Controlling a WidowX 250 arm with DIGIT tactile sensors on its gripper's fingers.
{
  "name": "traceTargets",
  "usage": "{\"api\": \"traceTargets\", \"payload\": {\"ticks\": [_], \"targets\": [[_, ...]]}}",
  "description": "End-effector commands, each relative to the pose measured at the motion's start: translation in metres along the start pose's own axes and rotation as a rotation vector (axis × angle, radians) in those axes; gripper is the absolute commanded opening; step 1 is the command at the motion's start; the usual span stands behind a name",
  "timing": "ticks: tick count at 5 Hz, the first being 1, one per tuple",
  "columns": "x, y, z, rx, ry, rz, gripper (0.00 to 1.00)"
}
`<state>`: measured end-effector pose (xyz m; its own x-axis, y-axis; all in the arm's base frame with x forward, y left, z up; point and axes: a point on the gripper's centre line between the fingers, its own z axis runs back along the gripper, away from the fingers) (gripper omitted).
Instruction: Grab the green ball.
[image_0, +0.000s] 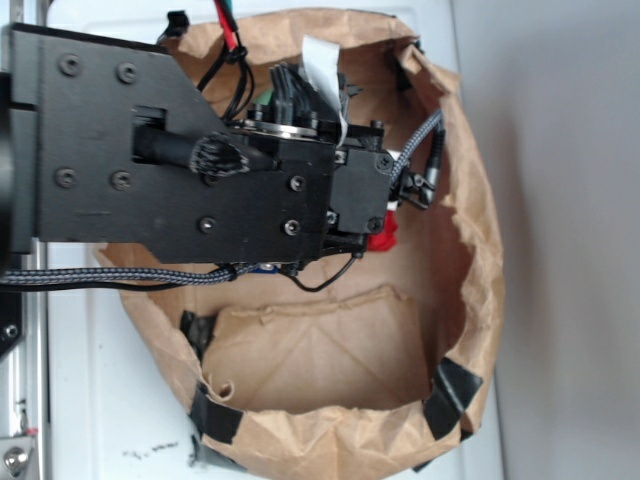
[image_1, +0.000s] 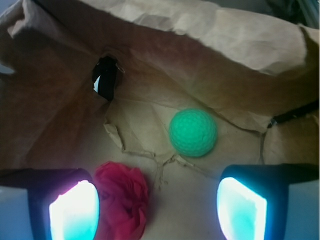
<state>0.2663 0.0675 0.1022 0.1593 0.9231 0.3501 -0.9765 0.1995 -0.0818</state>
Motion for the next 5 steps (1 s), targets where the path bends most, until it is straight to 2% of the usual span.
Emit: {"api": "traceTargets", "payload": {"ticks": [1, 2, 3, 4, 5], "targets": [[0.021, 0.019, -0.01, 0.011, -0.044, 0.067, 1.0], [0.031, 0.027, -0.022, 0.054, -0.08, 0.111, 1.0], [0.03, 0.024, -0.022, 0.066, -0.083, 0.127, 1.0], [0.028, 0.023, -0.025, 0.067, -0.114, 0.132, 1.0], [0.022, 0.014, -0.032, 0.044, -0.107, 0.123, 1.0]]}}
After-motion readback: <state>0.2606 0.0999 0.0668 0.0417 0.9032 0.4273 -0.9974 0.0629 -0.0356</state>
